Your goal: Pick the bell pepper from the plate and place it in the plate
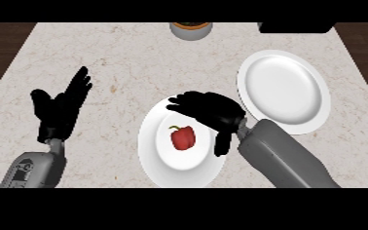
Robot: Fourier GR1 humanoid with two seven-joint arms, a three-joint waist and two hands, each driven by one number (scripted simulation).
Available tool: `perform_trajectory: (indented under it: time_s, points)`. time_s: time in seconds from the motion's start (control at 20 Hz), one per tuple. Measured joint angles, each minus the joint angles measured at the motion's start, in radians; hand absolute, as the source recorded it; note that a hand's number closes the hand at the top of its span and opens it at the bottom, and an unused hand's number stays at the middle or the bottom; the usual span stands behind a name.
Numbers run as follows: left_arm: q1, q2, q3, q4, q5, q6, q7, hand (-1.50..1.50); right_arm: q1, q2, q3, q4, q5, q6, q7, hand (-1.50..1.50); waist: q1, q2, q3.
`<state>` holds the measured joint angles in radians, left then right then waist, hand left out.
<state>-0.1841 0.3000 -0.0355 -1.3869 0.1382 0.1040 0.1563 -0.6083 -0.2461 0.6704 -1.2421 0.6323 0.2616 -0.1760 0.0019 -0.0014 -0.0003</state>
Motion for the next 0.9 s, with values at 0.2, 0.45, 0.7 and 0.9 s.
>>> perform_trajectory:
  time_s: [0.2,0.45,0.7,0.9]
  points:
    - [0.009,0.000,0.009,-0.026,-0.008,-0.008,0.016,0.00,0.000,0.016,0.010,0.000,0.079,0.037,0.048,-1.50,0.001,0.000,0.000]
    - [0.022,-0.027,0.009,-0.027,-0.032,-0.008,0.004,0.00,-0.022,0.060,-0.006,0.027,0.159,0.102,0.083,-1.50,0.002,0.001,0.000]
    - [0.023,-0.035,0.028,-0.007,-0.040,-0.031,-0.005,0.00,-0.033,0.137,-0.027,0.101,0.239,0.122,0.093,-1.50,0.003,0.001,0.000]
    - [0.022,-0.042,0.040,-0.005,-0.052,-0.039,-0.010,0.00,-0.037,0.193,-0.034,0.151,0.308,0.113,0.104,-1.50,0.003,0.002,0.000]
